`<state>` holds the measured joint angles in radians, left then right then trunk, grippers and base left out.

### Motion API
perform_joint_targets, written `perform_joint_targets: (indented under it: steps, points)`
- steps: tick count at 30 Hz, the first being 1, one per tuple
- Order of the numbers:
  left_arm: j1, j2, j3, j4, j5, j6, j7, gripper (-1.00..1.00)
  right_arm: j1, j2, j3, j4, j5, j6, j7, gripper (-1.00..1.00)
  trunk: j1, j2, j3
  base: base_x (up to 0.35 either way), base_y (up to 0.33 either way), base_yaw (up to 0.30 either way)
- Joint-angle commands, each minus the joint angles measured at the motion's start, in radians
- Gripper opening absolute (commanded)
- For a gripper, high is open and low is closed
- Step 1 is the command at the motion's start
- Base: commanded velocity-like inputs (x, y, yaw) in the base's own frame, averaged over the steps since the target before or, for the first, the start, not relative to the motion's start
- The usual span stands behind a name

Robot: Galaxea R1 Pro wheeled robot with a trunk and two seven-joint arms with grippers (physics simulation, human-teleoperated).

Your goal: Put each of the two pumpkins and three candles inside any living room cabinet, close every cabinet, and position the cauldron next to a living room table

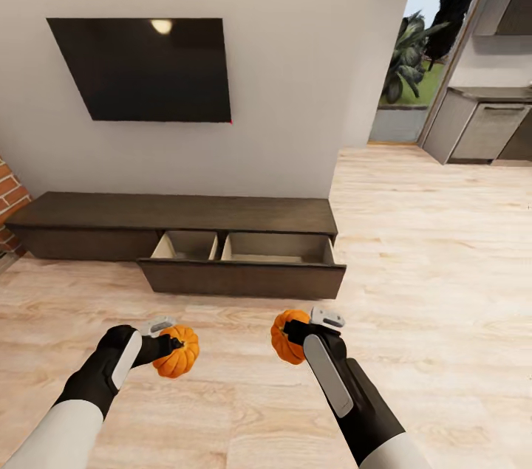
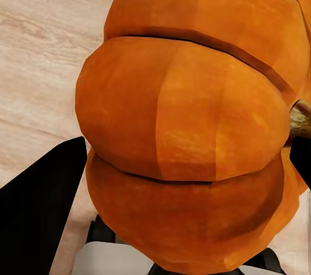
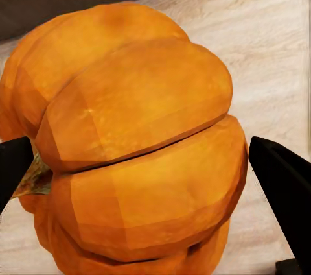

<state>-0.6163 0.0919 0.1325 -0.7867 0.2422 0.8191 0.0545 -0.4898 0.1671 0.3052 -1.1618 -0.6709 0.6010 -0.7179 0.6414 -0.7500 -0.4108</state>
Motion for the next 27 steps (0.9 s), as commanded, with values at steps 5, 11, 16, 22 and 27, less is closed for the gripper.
perform_joint_targets:
  steps: [5,11,16,22,27]
  points:
    - [0.000,0.000,0.001,-0.002,0.012,0.005,0.005,-1.00,-0.002,0.000,0.002,-0.002,-0.006,0.000,-0.008,-1.00,0.001,-0.001,-0.001,0.344,0.000,-0.131]
    - [0.000,0.000,0.001,-0.002,0.013,0.006,0.005,-1.00,-0.002,-0.001,0.002,-0.002,-0.006,0.000,-0.007,-1.00,0.001,-0.001,-0.001,0.343,-0.001,-0.006]
    - [0.000,0.000,0.001,-0.002,0.015,0.007,0.005,-1.00,-0.002,-0.001,0.002,-0.002,-0.007,0.001,-0.006,-1.00,0.001,-0.001,-0.001,0.297,-0.120,0.000]
    - [0.000,0.000,0.001,-0.002,0.015,0.008,0.005,-1.00,-0.002,0.000,0.002,-0.002,-0.007,0.003,-0.006,-1.00,0.001,-0.001,-0.001,0.238,-0.077,-0.067]
    - [0.000,0.000,0.001,-0.002,0.015,0.008,0.005,-1.00,-0.002,-0.001,0.005,-0.005,-0.006,0.001,-0.006,-1.00,0.001,-0.001,-0.001,0.249,-0.005,-0.129]
